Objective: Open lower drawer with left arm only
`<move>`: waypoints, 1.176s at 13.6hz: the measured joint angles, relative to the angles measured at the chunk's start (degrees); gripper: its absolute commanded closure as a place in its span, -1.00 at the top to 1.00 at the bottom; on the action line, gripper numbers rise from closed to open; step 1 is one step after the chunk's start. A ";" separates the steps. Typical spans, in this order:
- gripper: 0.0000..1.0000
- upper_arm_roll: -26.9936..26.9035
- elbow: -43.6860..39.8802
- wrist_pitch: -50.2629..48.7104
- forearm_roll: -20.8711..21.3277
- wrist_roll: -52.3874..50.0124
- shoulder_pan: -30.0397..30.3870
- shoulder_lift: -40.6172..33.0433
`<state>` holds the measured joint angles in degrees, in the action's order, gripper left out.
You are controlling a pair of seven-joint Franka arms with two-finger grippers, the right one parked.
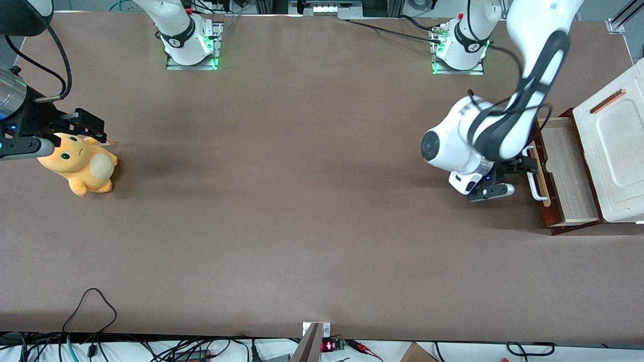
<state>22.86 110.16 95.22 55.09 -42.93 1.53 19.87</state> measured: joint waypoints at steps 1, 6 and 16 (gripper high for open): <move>1.00 -0.04 -1.05 0.90 -5.21 3.26 0.00 -3.11; 1.00 -8.77 -5.67 5.15 -39.40 24.16 0.06 -16.49; 1.00 -15.64 -6.68 4.21 -52.33 36.91 0.65 -23.45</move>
<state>7.22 103.48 99.43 2.75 -6.02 2.18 -3.58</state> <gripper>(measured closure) 0.000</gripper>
